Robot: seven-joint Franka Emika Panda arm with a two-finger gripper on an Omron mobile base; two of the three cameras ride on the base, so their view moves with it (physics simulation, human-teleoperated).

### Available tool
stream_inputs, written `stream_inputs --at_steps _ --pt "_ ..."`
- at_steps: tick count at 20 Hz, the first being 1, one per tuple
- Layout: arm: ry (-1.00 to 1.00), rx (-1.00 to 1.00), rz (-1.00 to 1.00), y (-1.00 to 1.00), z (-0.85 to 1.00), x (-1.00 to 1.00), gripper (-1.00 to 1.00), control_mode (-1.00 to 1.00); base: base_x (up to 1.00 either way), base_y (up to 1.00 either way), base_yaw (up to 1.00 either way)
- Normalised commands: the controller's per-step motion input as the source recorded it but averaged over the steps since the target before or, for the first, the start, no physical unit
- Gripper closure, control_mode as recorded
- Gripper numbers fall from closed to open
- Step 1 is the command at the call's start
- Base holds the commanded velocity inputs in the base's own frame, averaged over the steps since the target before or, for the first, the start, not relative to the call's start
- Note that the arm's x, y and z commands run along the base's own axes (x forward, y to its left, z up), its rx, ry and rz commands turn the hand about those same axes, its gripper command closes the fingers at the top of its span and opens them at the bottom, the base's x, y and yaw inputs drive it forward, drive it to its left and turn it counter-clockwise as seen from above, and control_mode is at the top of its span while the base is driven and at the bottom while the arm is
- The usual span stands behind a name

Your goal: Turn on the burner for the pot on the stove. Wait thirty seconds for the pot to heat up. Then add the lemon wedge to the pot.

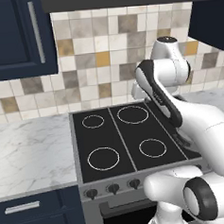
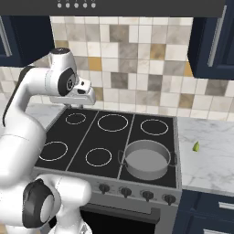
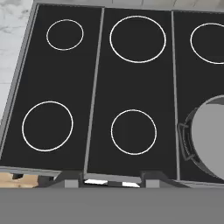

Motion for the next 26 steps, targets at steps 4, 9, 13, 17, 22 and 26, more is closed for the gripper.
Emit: stream_inputs --at_steps 4,9,13,17,22,26 --pt "-0.10 0.00 -0.03 -0.06 0.00 -0.43 -1.00 -1.00 0.00 0.00 0.00" --pt "-0.11 0.00 -0.11 -0.26 0.00 -0.84 -1.00 -1.00 0.00 0.00 0.00" --pt "-0.06 0.00 -0.11 -0.29 0.00 -0.87 -1.00 -1.00 0.00 0.00 0.00" --pt "0.00 0.00 -0.07 -0.32 0.00 -0.57 -1.00 -1.00 0.00 0.00 0.00" --pt "0.00 0.00 0.00 -0.22 -0.08 -0.35 -1.00 -1.00 0.00 0.00 0.00" --pt "0.00 0.01 0.01 -0.42 -0.16 -0.26 -1.00 -1.00 0.00 0.00 0.00"
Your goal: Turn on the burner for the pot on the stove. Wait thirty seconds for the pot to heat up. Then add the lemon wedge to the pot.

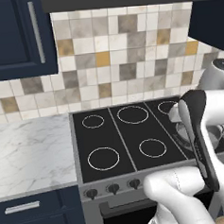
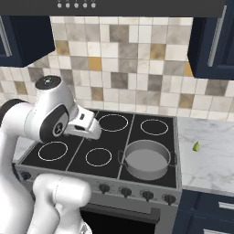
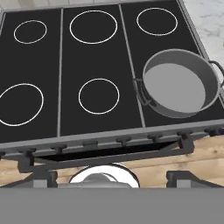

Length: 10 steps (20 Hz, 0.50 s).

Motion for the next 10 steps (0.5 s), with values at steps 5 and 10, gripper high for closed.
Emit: stream_inputs --at_steps 5,10 --pt "-0.01 0.01 0.08 -0.54 -0.16 -0.22 -1.00 -1.00 0.00 0.00 0.00" --pt "-0.22 -0.01 0.19 -0.51 -0.29 -0.41 -1.00 -1.00 0.00 0.00 0.00"
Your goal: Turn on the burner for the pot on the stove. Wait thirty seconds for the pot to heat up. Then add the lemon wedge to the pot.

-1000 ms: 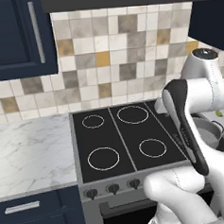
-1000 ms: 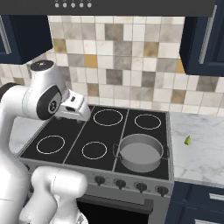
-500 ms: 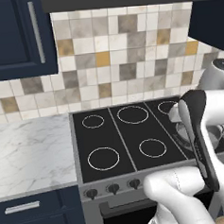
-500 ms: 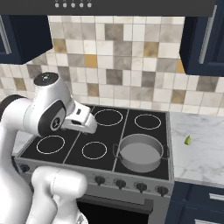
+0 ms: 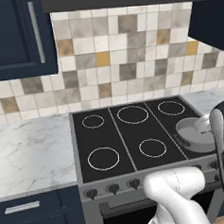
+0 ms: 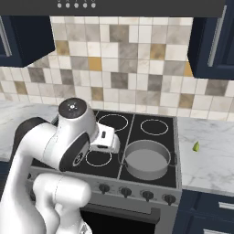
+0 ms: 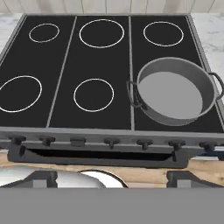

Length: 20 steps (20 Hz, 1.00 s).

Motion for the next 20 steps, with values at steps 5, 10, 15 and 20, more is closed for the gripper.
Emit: stream_inputs --at_steps 5,10,15,20 --pt "-0.35 0.00 0.19 -0.62 -0.32 -0.48 -1.00 -1.00 0.00 0.00 0.00" --pt "-0.42 -0.02 0.18 -0.53 -0.44 -0.27 -1.00 -1.00 0.00 0.00 0.00" --pt "-0.29 0.00 0.04 -0.43 -0.27 -0.55 -1.00 -1.00 0.00 0.00 0.00" --pt "-0.24 0.00 0.00 -0.36 -0.38 -0.44 -1.00 -1.00 0.00 0.00 0.00"
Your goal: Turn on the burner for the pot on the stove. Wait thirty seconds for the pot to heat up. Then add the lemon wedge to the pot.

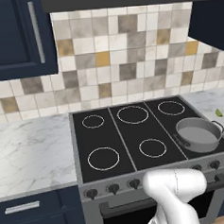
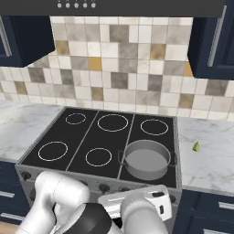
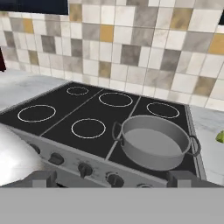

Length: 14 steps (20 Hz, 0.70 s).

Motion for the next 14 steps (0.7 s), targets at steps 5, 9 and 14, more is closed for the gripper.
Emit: stream_inputs --at_steps 5,9,14 --pt "-0.17 0.00 0.00 -0.36 -0.47 -0.36 -1.00 -1.00 0.00 0.00 0.00" --pt "-0.10 0.00 0.00 -0.38 -0.35 -0.27 -1.00 -1.00 0.00 0.00 0.00" --pt "-0.11 0.00 0.00 -0.30 -0.53 -0.26 -1.00 -1.00 0.00 0.00 0.00"
